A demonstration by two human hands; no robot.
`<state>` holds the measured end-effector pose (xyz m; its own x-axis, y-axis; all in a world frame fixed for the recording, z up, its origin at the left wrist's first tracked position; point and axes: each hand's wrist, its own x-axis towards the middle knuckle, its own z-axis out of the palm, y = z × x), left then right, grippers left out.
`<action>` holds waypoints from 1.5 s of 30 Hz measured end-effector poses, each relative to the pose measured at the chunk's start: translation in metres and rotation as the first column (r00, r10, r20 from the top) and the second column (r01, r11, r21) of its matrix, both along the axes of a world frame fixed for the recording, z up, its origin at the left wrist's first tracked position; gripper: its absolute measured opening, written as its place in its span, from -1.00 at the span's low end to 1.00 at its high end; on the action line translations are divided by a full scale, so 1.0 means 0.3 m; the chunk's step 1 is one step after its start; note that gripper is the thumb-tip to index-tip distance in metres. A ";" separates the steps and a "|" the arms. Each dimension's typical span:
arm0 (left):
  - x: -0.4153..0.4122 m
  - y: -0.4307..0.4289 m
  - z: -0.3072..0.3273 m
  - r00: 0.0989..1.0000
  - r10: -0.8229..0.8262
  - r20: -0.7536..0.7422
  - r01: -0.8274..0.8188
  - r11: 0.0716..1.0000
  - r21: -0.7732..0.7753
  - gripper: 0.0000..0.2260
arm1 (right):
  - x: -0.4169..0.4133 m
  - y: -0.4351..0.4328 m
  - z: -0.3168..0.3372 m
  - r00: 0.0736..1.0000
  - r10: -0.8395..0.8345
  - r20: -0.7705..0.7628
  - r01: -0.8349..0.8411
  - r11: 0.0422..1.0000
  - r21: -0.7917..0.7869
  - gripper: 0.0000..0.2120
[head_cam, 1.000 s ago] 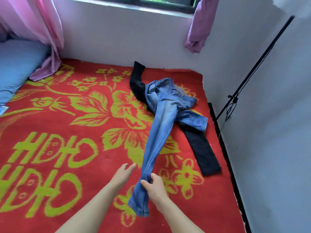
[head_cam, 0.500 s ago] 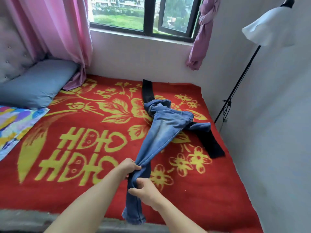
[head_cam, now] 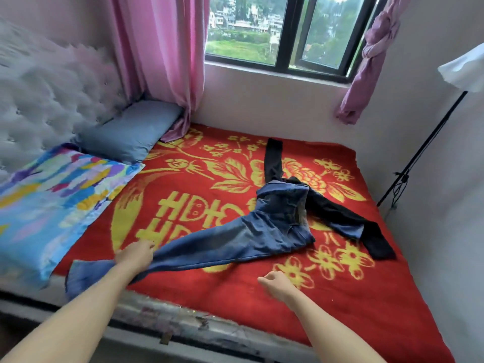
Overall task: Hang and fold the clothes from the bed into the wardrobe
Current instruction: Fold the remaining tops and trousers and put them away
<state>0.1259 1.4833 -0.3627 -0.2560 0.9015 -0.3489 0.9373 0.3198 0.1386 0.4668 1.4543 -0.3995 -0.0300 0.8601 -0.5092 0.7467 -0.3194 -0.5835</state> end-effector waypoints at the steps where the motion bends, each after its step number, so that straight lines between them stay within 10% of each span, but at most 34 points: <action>1: 0.030 0.007 -0.011 1.000 -0.008 0.015 0.008 1.000 0.019 -0.71 | -0.010 0.012 0.004 1.000 0.013 0.013 -0.013 1.000 -0.004 -0.65; 12: 0.429 0.177 -0.110 0.943 -0.303 0.135 0.301 0.953 0.035 -0.64 | 0.261 0.202 -0.054 0.989 -0.104 0.107 0.111 0.992 -0.056 -0.75; 27: 0.892 0.829 -0.444 0.930 -0.230 0.288 0.244 0.970 -0.014 -0.63 | 0.796 0.857 -0.575 0.879 -0.475 0.030 0.471 0.860 -0.195 -0.83; 33: 0.954 0.937 -0.554 0.933 -0.125 0.338 0.168 0.981 -0.101 -0.62 | 0.842 1.024 -0.749 0.698 -0.713 -0.060 0.665 0.677 -0.316 -0.49; 40: 0.929 1.008 -0.628 0.951 -0.028 0.307 0.077 0.986 -0.147 -0.66 | 0.820 1.157 -0.918 0.254 -0.952 -0.172 0.824 0.306 -0.476 -0.01; 45: 0.971 1.026 -0.643 0.936 0.015 0.351 0.042 0.987 -0.156 -0.67 | 0.774 1.208 -0.933 0.116 -0.985 -0.126 0.915 0.156 -0.372 -0.34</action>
<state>0.4173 1.7912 -0.5557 -0.0799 0.8297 -0.5524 0.8429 0.3521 0.4069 0.6991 1.8166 -0.6793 0.5871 0.2000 -0.7844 -0.4306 -0.7434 -0.5118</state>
